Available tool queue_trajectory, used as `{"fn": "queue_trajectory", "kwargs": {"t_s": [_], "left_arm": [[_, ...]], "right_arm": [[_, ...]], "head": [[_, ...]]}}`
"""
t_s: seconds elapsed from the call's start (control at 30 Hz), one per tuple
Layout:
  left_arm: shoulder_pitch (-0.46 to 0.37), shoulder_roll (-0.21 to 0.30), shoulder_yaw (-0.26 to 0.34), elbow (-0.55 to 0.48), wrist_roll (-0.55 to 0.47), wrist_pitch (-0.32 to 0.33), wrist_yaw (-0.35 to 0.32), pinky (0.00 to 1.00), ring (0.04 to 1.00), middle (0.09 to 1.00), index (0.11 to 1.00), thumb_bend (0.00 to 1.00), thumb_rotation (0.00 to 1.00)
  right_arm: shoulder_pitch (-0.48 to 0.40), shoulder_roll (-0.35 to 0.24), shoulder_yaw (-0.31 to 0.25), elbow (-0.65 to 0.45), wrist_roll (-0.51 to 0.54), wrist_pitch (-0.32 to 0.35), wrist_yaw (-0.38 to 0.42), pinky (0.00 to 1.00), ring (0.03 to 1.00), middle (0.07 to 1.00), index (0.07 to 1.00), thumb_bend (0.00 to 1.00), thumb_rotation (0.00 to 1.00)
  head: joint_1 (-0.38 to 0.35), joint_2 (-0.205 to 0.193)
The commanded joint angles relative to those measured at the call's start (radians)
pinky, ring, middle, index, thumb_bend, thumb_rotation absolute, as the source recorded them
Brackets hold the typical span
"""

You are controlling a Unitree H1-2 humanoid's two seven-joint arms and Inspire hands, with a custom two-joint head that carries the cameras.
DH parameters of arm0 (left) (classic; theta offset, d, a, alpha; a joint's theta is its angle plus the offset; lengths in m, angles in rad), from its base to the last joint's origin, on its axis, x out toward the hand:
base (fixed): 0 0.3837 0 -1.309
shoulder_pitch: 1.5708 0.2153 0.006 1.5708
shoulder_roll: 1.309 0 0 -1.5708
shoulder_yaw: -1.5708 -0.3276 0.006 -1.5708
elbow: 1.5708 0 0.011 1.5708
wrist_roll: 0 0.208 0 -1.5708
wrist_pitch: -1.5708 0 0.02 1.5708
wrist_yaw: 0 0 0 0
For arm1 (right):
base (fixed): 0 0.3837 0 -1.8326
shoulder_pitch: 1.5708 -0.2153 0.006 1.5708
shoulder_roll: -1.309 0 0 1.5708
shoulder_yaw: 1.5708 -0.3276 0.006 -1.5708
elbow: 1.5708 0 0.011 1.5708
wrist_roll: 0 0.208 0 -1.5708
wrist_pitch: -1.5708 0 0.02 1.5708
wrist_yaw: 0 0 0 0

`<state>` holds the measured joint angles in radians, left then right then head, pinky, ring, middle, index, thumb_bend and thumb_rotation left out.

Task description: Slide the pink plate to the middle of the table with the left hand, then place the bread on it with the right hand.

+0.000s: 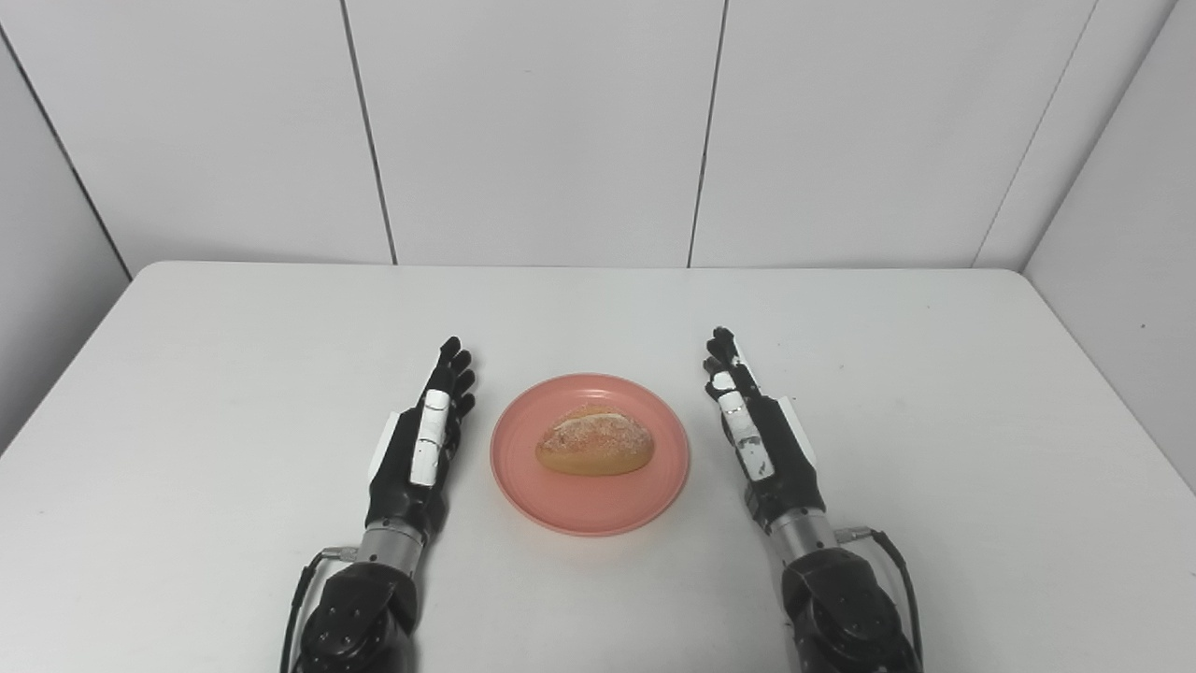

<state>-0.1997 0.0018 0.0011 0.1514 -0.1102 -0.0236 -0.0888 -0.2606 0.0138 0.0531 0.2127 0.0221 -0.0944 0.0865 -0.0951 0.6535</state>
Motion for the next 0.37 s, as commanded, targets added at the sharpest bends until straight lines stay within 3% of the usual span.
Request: {"fn": "queue_trajectory", "kwargs": {"t_s": [0.0,0.33], "left_arm": [[-0.027,0.001,0.000,-0.037,0.000,-0.013,-0.003,1.00,1.000,1.000,1.000,0.73,1.00],[-0.031,0.007,-0.001,-0.035,-0.002,-0.014,-0.010,1.00,1.000,1.000,1.000,0.72,1.00]], "right_arm": [[-0.046,-0.005,0.003,-0.015,0.004,0.001,0.010,1.00,1.000,1.000,1.000,0.69,0.93],[-0.043,-0.006,0.003,-0.011,-0.017,-0.011,-0.004,1.00,1.000,1.000,1.000,0.69,0.94]], "head": [[0.002,0.002],[0.002,0.006]]}}
